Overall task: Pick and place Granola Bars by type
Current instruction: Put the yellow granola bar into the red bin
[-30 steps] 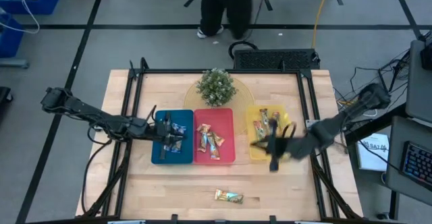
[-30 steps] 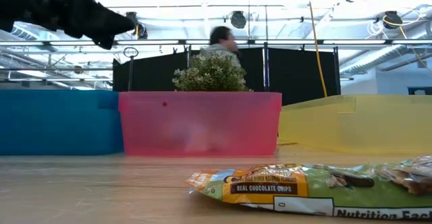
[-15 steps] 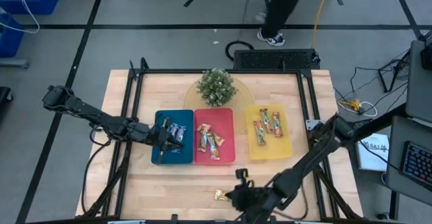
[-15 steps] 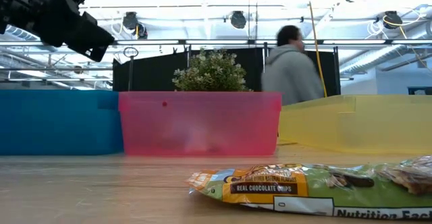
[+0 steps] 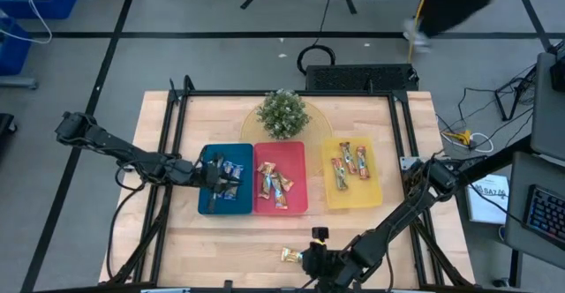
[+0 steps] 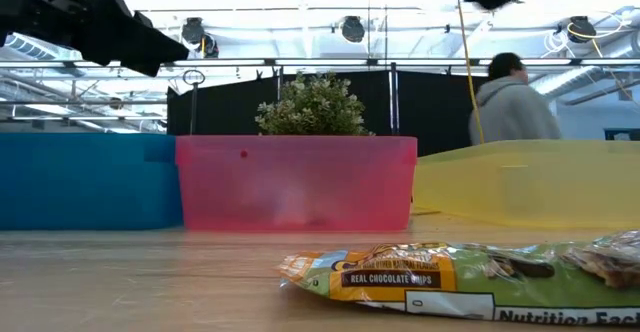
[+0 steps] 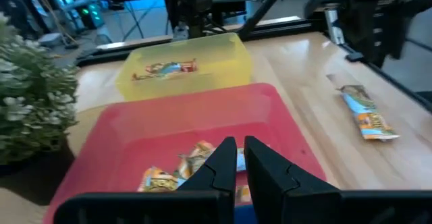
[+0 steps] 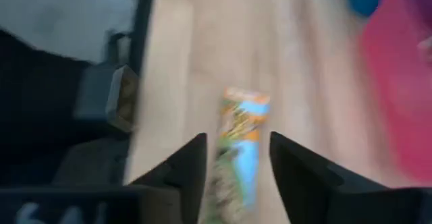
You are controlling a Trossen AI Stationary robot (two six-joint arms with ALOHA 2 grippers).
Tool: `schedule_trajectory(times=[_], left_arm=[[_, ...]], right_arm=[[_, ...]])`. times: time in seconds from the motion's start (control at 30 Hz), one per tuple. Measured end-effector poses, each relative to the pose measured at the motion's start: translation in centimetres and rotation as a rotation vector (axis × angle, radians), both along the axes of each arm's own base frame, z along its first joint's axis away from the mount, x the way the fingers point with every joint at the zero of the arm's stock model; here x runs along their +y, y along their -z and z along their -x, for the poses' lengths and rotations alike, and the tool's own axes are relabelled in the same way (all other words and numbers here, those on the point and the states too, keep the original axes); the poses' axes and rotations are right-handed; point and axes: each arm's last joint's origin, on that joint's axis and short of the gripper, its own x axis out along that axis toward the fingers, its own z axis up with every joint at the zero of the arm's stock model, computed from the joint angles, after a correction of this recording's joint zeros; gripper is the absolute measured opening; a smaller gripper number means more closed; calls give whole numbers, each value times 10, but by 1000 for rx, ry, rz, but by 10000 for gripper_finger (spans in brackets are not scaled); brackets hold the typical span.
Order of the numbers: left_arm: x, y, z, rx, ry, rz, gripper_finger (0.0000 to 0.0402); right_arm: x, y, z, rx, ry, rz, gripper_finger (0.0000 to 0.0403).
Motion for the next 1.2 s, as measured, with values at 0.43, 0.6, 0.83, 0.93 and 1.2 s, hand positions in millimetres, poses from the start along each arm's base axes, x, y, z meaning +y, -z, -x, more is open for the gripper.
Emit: schedule_trajectory(times=[0.43, 0.6, 0.83, 0.93, 1.2], left_arm=[[1, 0, 0, -5, -15, -20, 40], [1, 0, 0, -5, -16, -16, 40], [1, 0, 0, -4, -18, -10, 40], [1, 0, 0, -4, -18, -9, 40], [1, 0, 0, -2, -23, 13, 40]], right_arm=[[1, 40, 21, 12, 10, -43, 242], [-3, 50, 24, 15, -1, -37, 253], [-1, 76, 23, 68, -54, 0, 256], [-1, 89, 19, 70, -35, 3, 256], [-4, 100, 14, 113, -15, -27, 202]])
